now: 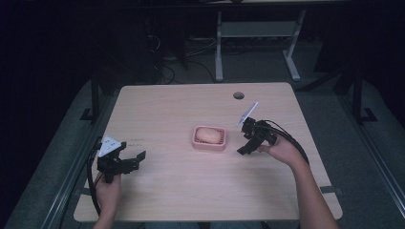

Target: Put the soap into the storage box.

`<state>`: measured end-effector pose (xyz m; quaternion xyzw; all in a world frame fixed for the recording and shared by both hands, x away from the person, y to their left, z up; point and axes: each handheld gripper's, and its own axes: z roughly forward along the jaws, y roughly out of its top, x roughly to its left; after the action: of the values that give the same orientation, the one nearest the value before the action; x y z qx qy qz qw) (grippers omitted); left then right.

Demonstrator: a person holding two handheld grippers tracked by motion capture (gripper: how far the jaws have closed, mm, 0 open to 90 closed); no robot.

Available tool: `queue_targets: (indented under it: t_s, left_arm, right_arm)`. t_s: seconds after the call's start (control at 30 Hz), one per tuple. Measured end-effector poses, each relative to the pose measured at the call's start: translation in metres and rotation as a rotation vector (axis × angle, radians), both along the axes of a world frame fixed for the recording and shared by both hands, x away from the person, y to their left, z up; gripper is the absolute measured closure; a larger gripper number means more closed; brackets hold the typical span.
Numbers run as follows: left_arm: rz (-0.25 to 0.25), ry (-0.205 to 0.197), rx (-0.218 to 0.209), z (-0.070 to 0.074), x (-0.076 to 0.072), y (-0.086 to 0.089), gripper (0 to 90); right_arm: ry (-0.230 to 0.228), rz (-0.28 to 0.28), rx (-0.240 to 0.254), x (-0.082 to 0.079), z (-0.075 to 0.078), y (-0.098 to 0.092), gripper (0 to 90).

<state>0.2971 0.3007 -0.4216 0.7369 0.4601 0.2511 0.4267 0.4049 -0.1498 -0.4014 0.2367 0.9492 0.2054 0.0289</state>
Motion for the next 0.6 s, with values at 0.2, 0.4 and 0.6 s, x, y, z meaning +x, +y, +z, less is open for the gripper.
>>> queue_targets:
  t_s: [0.2, 0.4, 0.6]
  left_arm:
    - [0.0, 0.0, 0.0, 0.0, 0.0, 0.0, 14.2]
    - [-0.002, -0.001, -0.003, 0.0, 0.0, 0.0, 14.2]
    - [-0.01, -0.002, 0.0, 0.0, 0.0, -0.001, 14.2]
  right_arm:
    - [0.014, -0.02, -0.005, -0.005, -0.006, -0.008, 26.2]
    - [0.011, -0.031, 0.011, -0.01, -0.01, -0.016, 26.2]
    - [0.0, -0.032, 0.005, -0.018, -0.013, -0.02, 26.2]
